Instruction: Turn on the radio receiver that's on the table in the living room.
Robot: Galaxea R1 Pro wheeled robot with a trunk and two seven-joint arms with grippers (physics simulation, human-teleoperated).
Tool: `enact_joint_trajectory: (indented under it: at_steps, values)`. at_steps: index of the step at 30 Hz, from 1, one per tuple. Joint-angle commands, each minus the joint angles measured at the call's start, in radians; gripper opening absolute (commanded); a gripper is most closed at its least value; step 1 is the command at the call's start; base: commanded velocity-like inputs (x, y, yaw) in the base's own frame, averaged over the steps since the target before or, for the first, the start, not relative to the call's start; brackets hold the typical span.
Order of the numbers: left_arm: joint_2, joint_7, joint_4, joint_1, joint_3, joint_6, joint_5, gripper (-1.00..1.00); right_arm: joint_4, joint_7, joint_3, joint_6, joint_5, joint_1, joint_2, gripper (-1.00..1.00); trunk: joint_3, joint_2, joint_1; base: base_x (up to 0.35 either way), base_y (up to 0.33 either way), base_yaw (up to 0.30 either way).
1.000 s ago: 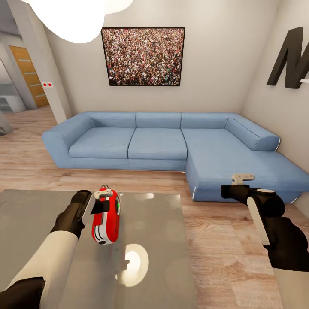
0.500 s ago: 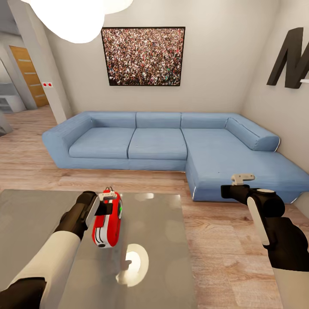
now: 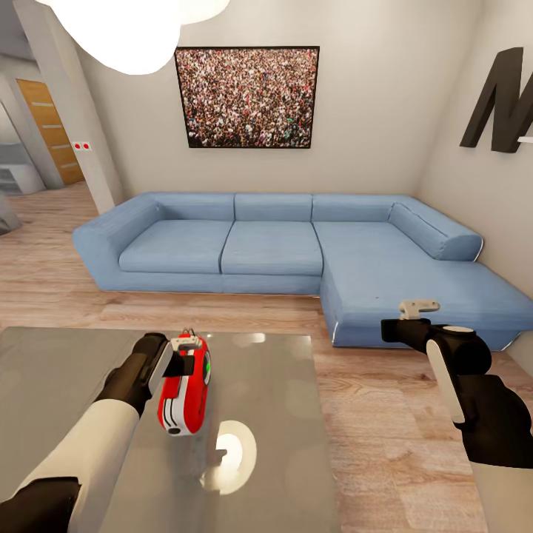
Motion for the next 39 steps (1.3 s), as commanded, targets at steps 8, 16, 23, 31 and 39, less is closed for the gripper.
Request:
enact_joint_trajectory:
  at_steps: [8,16,23,31,39]
  values:
    - [0.0,0.0,0.007,0.0,0.0,-0.001,-0.001,-1.0,0.0,0.0,0.0,0.0,0.0,0.0,0.0,-1.0,0.0,0.0,0.0,0.0,0.0,0.0]
    - [0.0,0.0,0.046,0.0,-0.002,-0.001,-0.001,-1.0,0.0,0.0,0.0,0.0,0.0,0.0,0.0,-1.0,0.0,0.0,0.0,0.0,0.0,0.0]
    - [0.001,0.0,0.09,0.0,-0.003,-0.004,-0.001,-1.0,0.001,0.0,0.0,0.0,0.0,0.0,0.0,-1.0,0.0,0.0,0.0,0.0,0.0,0.0]
    - [0.004,-0.002,0.093,0.0,-0.003,-0.005,-0.001,-1.0,0.001,0.0,0.0,0.0,0.0,0.001,0.0,-1.0,0.0,0.0,0.0,0.0,0.0,0.0]
    - [0.005,-0.003,0.092,0.0,-0.005,-0.006,-0.001,-1.0,0.002,0.0,0.0,0.0,0.0,0.002,0.0,-1.0,0.0,0.0,0.0,0.0,0.0,0.0]
